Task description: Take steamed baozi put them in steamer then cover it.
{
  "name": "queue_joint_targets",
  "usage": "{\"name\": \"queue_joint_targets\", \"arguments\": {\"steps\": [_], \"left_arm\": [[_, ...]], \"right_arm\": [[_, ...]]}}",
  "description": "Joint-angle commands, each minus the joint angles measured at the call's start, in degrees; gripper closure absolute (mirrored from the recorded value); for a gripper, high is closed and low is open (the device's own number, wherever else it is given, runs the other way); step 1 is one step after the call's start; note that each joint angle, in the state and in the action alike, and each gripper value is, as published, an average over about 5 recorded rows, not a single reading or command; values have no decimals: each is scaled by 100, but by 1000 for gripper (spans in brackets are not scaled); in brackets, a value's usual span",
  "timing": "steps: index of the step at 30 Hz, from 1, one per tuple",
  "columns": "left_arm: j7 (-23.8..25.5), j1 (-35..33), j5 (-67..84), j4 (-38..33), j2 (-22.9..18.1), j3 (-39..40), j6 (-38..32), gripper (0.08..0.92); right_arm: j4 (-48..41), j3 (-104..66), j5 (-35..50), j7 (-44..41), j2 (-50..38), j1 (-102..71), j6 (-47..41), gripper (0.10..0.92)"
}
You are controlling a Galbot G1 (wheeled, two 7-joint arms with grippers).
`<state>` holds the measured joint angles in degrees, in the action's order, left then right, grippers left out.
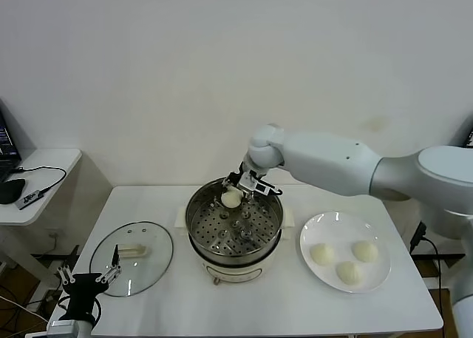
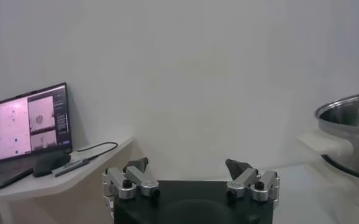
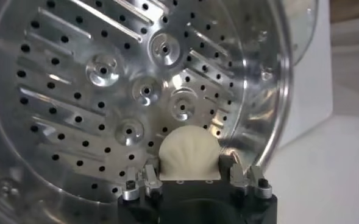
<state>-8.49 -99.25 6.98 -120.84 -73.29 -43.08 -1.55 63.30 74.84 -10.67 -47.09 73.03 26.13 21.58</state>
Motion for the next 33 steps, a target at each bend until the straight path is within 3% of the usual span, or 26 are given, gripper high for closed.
{"name": "queue_joint_targets", "arguments": {"steps": [1,6,15,23,33], "left_arm": [[4,2,-13,-37,-4,-9,1,177],[6,11,-18,-45,-2,-1,3,177],[22,-16,-6,-100,30,-1,9,177],[28,-26,94,-139,152,3,140,177],[-72,151,370,-104,523,11,473,177]], "right_arm": [[-392,-44,-483,146,194,-286,467,438],[-449,-60,-449,229,231,-322,494,412],[217,199,729,-169,-51,619,-202,213],[1549,436,2547,-969,-1152,1682,-1967,203],[2839,323,3034,-959,-3157,1809,-3751,203]]}}
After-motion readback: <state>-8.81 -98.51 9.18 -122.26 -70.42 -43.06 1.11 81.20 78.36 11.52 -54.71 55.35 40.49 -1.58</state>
